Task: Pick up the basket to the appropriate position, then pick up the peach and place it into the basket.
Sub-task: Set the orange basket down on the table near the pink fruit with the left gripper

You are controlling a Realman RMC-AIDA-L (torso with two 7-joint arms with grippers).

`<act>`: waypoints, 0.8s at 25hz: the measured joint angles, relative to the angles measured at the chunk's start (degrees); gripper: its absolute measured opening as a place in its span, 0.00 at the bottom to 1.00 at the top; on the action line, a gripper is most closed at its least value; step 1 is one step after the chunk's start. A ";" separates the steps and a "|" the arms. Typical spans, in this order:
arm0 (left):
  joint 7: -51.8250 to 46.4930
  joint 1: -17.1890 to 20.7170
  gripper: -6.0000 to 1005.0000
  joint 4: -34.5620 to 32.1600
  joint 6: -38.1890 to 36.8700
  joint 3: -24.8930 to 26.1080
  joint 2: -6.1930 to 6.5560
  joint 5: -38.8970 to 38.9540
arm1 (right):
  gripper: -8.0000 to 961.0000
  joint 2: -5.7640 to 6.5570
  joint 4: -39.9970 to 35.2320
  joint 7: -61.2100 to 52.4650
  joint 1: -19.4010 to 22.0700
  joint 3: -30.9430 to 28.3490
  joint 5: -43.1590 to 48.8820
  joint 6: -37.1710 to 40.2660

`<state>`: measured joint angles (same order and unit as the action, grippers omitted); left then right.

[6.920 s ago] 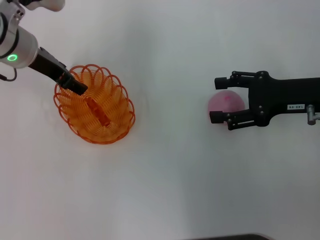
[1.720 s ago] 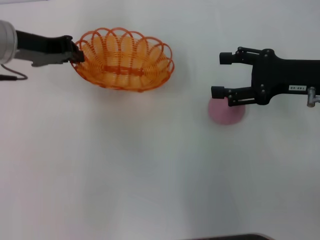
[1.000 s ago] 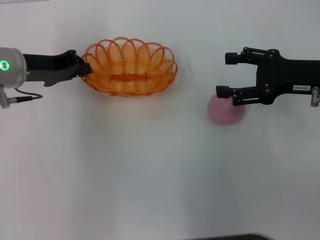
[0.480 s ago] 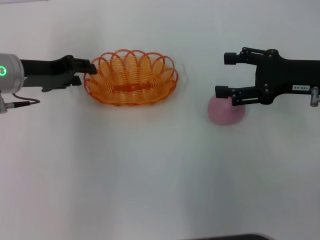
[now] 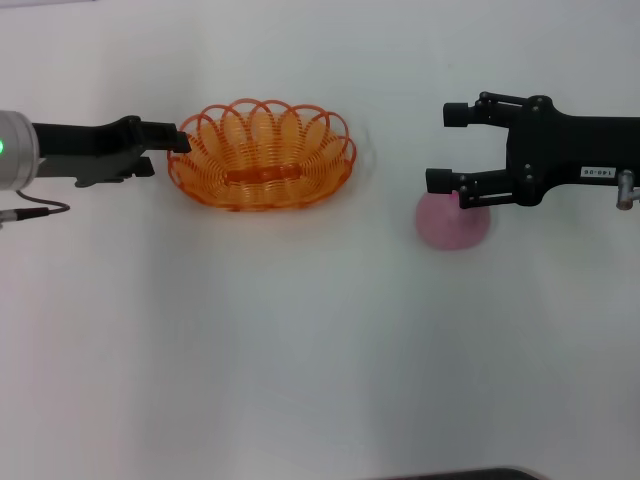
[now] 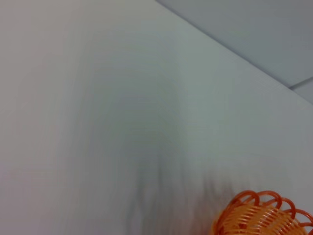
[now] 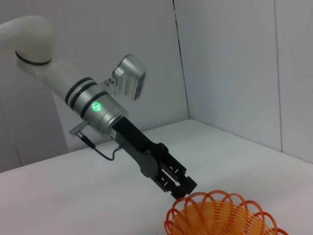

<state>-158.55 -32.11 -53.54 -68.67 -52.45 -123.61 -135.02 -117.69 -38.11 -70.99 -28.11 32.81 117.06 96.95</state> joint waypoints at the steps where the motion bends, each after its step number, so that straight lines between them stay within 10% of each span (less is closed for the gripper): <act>1: 0.52 0.34 0.65 -0.65 -0.33 0.03 0.01 -0.01 | 0.98 0.00 0.00 -0.06 -0.04 0.00 0.00 0.00; 20: 22.61 5.82 0.65 -11.77 -16.85 13.25 2.25 0.03 | 0.98 -0.62 0.24 -9.79 -3.48 -0.32 -0.90 -6.24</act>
<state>-135.95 -26.29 -65.31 -85.53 -39.19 -121.36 -134.99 -118.31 -37.87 -80.78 -31.59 32.49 116.16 90.71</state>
